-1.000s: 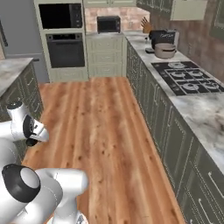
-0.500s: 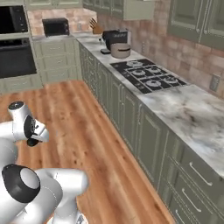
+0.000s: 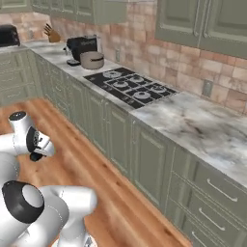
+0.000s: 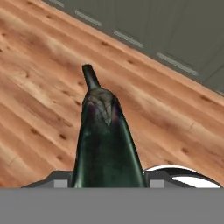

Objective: Turn on the sink faucet. Then move the eggplant from the counter to the sink. Turn off the sink. Move the vegetable from the sink to the pot next to the stove. Finally move the pot to the front right burner.

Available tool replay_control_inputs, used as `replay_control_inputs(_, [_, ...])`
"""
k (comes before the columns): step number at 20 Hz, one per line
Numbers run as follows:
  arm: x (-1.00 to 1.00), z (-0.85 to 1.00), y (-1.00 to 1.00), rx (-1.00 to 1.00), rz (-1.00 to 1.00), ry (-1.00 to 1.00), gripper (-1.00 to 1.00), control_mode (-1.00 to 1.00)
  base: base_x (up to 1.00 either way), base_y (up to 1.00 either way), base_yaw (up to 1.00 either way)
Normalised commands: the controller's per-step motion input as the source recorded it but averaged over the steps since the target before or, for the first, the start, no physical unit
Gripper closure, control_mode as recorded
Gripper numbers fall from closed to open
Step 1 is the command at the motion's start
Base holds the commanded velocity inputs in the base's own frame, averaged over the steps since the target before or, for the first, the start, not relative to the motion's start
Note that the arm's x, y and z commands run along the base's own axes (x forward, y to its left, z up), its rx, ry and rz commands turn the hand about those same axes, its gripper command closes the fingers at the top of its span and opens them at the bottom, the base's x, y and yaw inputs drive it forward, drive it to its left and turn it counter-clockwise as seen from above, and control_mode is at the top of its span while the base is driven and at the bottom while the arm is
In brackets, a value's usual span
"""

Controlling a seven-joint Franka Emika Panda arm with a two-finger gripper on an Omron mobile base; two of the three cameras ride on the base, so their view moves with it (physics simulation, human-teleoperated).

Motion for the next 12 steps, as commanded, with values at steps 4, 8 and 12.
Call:
replay_control_inputs(4, [0.00, 0.00, 0.00, 0.00, 0.00, 0.00, 1.00, 1.00, 0.38, 0.81, -0.45])
replay_control_inputs(8, [0.00, 0.00, 0.00, 0.00, 0.00, 0.00, 1.00, 1.00, 0.33, 0.88, -0.43])
replay_control_inputs(12, [0.00, 0.00, 0.00, 0.00, 0.00, 0.00, 1.00, 1.00, 0.32, 0.90, -0.42])
